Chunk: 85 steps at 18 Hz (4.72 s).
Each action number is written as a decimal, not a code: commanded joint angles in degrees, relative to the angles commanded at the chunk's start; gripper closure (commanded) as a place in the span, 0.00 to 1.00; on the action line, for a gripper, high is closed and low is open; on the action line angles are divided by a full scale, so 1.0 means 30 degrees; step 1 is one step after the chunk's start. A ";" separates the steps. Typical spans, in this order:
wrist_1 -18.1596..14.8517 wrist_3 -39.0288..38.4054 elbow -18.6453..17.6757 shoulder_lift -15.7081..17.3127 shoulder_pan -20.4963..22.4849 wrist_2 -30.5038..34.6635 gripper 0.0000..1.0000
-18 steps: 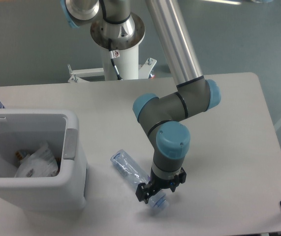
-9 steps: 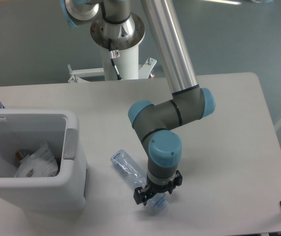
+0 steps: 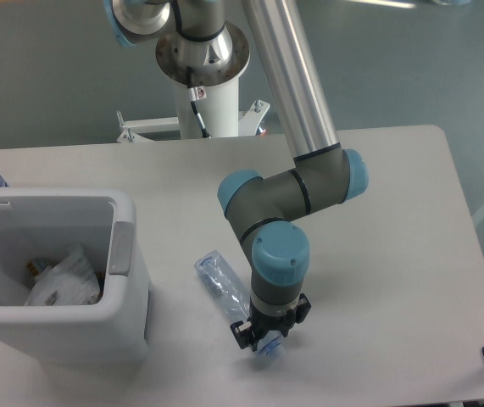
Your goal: Place the trash in the trash can
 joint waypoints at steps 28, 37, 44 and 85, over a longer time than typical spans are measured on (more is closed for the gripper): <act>0.0058 0.1934 0.0700 0.3277 0.1460 -0.1078 0.42; 0.0613 0.1378 0.3397 0.5592 0.2402 -0.5329 0.42; 0.1316 0.0645 0.4950 0.7117 0.2110 -0.7704 0.42; 0.1644 1.0279 -0.1900 1.0015 0.0235 0.5295 0.00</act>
